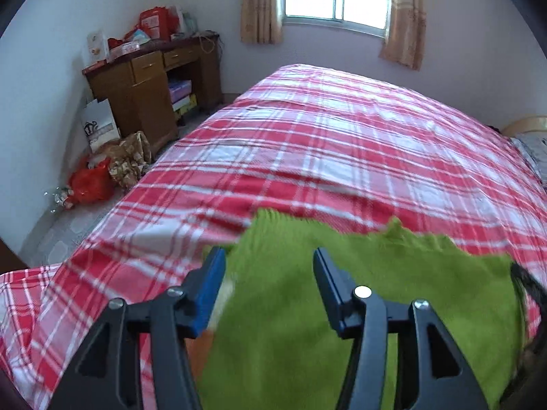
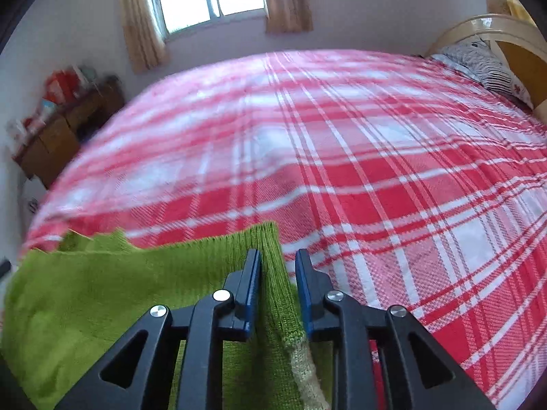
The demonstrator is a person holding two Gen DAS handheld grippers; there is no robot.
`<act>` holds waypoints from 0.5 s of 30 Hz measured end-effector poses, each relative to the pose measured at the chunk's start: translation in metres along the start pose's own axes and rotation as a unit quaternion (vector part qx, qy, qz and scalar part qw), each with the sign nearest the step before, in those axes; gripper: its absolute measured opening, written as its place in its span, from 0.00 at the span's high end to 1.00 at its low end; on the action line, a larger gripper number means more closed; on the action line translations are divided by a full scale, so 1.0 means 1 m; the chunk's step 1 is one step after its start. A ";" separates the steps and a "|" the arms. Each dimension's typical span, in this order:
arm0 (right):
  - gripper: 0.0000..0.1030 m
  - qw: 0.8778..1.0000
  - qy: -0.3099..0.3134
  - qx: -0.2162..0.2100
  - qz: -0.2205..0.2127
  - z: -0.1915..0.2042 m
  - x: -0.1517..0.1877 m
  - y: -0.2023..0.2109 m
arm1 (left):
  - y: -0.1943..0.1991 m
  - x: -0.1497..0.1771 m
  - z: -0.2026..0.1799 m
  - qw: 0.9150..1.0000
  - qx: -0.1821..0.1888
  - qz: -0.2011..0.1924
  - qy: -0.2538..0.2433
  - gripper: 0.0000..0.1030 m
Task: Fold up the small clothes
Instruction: 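Fold the ribbed hem over the sweater body with both grippers and release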
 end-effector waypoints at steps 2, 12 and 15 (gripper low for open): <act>0.79 1.000 0.000 0.003 -0.021 0.001 -0.002 0.010 | 0.010 0.007 -0.001 1.000 0.002 0.000 -0.007 0.46; 0.79 0.994 0.049 -0.006 -0.094 0.031 0.017 0.129 | 0.034 0.038 0.002 0.999 -0.006 -0.002 -0.037 0.46; 0.79 0.996 0.064 -0.036 -0.042 0.041 0.050 0.133 | 0.038 0.053 0.000 0.999 -0.008 0.003 -0.047 0.46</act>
Point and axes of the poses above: each gripper's, at about its wrist camera, not at the fingertips, and y roughly against the way its jaws point, z to its left, x to its underside, the point moved 4 cm from there along -y, roughly the way its jaws point, and after that the axes turned 4 degrees about -x, right-handed, at the moved point
